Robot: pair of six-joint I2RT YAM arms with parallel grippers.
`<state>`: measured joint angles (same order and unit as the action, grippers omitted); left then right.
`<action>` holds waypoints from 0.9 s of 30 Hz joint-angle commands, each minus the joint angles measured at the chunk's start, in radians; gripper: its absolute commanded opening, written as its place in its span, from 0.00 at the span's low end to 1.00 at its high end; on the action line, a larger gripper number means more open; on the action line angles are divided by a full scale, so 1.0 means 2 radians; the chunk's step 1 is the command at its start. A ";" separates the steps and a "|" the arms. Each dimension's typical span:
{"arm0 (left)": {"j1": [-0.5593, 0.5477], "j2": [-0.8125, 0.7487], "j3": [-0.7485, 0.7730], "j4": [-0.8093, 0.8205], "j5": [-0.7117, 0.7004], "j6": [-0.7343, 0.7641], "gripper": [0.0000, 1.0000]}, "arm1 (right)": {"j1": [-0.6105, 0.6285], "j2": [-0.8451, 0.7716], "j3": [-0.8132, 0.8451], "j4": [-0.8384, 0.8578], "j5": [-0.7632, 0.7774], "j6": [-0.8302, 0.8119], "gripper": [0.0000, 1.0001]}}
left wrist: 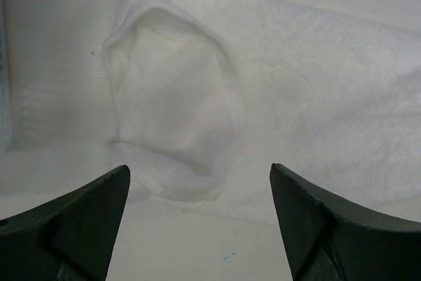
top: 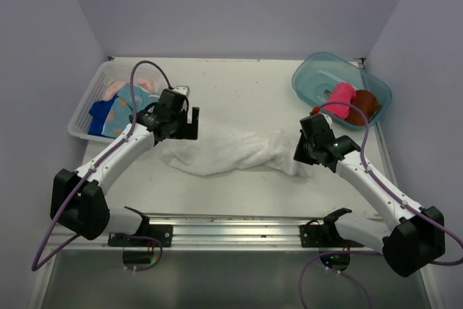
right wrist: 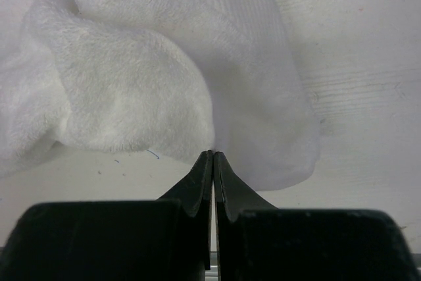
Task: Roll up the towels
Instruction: Flatten the towel
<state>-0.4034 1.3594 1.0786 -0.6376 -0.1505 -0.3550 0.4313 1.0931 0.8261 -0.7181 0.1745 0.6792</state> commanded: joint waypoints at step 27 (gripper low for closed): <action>-0.002 0.060 0.160 -0.029 0.044 0.003 0.00 | -0.077 0.045 0.044 0.028 0.029 -0.040 0.00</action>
<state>-0.4362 1.5253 1.2568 -0.7067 -0.1429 -0.3523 0.3622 1.1580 0.8215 -0.7105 0.2256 0.6510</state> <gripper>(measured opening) 0.015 0.011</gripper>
